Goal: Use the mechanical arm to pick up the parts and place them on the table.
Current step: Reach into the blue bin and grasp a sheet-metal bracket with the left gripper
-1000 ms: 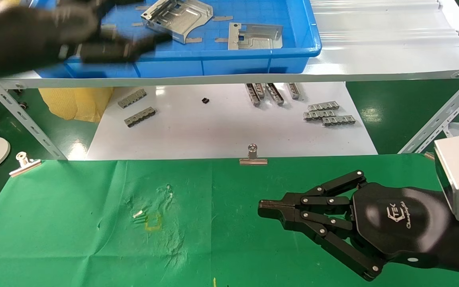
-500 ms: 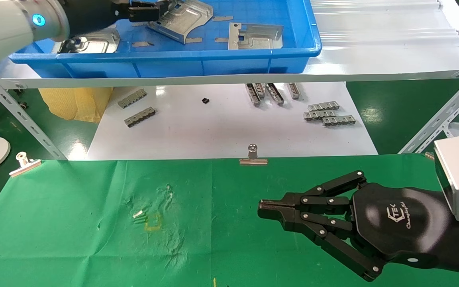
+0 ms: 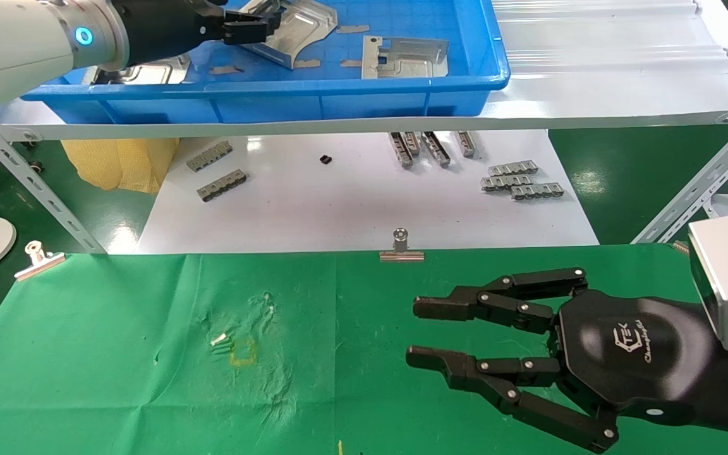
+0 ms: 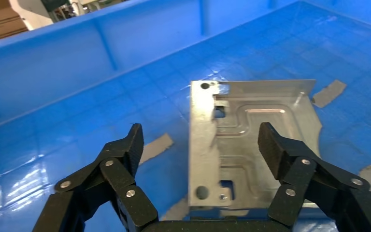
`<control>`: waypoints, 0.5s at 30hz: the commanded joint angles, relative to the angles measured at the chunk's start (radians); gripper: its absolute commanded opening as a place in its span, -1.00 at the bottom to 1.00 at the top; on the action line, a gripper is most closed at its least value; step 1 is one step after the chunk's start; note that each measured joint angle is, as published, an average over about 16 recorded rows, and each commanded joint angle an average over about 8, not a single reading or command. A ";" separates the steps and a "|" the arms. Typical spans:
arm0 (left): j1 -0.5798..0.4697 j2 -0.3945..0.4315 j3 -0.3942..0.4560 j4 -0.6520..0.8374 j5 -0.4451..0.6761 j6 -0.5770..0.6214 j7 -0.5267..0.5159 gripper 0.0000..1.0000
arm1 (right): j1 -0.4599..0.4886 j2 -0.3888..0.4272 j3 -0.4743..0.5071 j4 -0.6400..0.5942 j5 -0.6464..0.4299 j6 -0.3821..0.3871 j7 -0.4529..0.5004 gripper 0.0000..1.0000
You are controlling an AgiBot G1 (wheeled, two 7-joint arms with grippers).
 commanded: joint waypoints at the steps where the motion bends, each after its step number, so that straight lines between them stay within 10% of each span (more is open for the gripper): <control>1: -0.003 0.005 0.003 0.004 0.005 0.003 -0.002 -1.00 | 0.000 0.000 0.000 0.000 0.000 0.000 0.000 1.00; 15: -0.005 0.012 0.011 0.011 0.016 -0.008 -0.029 -1.00 | 0.000 0.000 0.000 0.000 0.000 0.000 0.000 1.00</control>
